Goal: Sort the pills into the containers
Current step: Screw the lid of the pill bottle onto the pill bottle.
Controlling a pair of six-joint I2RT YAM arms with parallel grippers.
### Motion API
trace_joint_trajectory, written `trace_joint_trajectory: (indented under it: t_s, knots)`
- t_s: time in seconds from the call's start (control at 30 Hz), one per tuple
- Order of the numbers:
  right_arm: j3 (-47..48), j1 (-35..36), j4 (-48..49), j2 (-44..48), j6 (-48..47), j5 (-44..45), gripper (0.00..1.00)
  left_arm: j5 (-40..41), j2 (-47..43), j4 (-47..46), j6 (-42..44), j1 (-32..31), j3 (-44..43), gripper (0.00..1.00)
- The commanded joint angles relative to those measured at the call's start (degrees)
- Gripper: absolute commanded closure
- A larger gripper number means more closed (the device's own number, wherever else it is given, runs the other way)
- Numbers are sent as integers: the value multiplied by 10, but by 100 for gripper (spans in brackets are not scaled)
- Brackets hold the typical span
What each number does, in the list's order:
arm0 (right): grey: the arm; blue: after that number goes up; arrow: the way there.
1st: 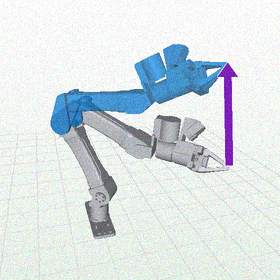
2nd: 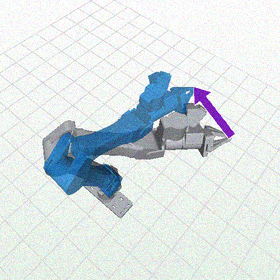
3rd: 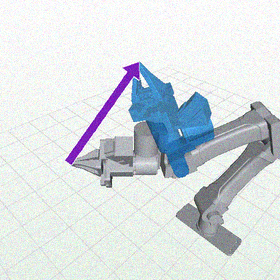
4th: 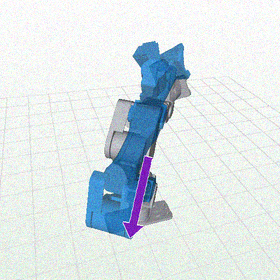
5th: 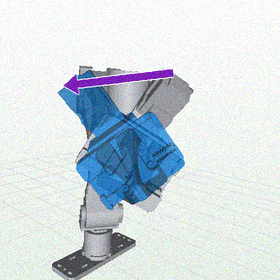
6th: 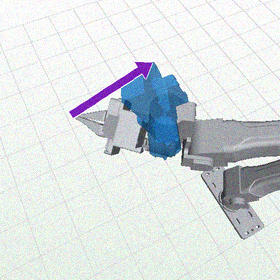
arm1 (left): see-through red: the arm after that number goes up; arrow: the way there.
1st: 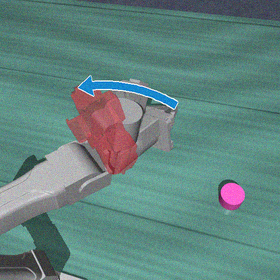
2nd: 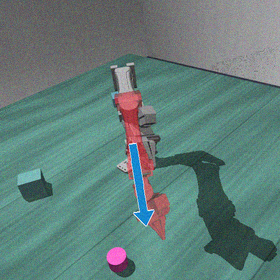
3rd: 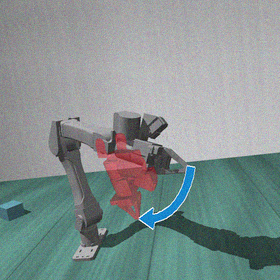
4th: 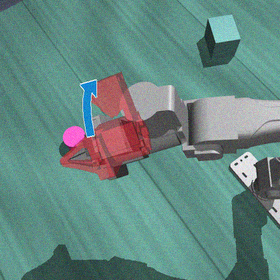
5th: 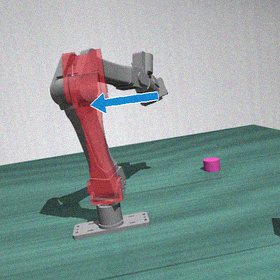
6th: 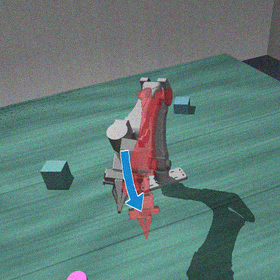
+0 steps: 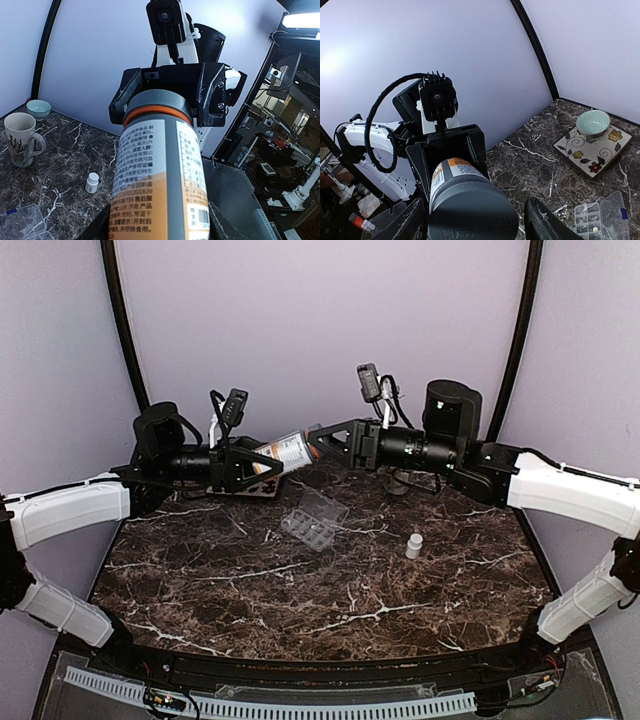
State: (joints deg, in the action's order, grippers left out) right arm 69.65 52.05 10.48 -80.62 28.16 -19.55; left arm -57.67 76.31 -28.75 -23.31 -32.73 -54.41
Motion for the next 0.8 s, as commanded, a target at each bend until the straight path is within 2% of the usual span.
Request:
trace_joint_trajectory:
  t_s: [0.0,0.47,0.77]
  knots:
    - [20,-3,25,-10,7,-17,34,-13,-6,-36,-8,4,-21,100]
    - [18,-5,37,-10,29,-35,61,-19,-1,-45,-12,5,-23,100]
    - [62,-8,-1,-44,76,-71,70,-34,-2,-32,8,5,-36,100]
